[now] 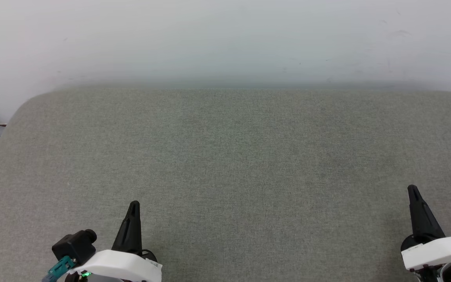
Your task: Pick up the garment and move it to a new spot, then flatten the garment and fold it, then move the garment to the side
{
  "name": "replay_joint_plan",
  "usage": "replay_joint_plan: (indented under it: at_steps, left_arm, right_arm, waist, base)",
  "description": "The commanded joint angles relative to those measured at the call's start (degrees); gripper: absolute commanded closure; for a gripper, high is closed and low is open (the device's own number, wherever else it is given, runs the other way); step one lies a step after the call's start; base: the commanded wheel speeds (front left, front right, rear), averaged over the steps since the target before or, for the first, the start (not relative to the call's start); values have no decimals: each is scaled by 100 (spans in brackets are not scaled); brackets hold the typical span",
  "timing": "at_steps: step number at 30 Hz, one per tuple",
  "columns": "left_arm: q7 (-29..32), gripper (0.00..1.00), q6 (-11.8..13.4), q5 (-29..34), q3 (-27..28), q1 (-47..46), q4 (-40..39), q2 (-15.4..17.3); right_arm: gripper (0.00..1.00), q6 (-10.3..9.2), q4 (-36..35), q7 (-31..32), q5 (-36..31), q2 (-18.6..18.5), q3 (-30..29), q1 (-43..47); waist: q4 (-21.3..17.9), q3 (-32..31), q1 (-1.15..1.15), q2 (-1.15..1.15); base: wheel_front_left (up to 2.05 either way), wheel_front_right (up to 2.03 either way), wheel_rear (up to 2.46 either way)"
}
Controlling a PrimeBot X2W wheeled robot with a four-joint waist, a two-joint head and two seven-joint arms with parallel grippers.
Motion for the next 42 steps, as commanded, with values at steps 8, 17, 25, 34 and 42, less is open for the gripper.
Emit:
replay_joint_plan:
  at_steps: [8,17,25,34,42]
  left_arm:
    - [151,100,-160,-782,135,-219,80,54]
    - [310,100,-286,-1528,255,-308,183,58]
    - [448,100,-389,-2129,365,-372,278,53]
    - [631,100,-515,-2875,506,-454,400,40]
    - [754,100,-607,-3368,604,-518,486,27]
  right_arm:
    - [100,-2,-32,183,657,75,-78,-182]
    - [100,-2,-5,365,1283,171,-128,-225]
    - [100,-3,18,516,1790,252,-165,-247]
    - [100,-3,50,701,2430,351,-212,-297]
    - [100,-3,71,830,2851,422,-243,-325]
  waist:
    - [-13,-10,0,0]
    - [-29,-22,0,0]
    - [-44,-33,0,0]
    - [-64,-48,0,0]
    - [-78,-59,0,0]
  base:
    - [0,0,0]
    - [0,0,0]
    - [0,0,0]
    - [0,0,0]
    - [0,0,0]
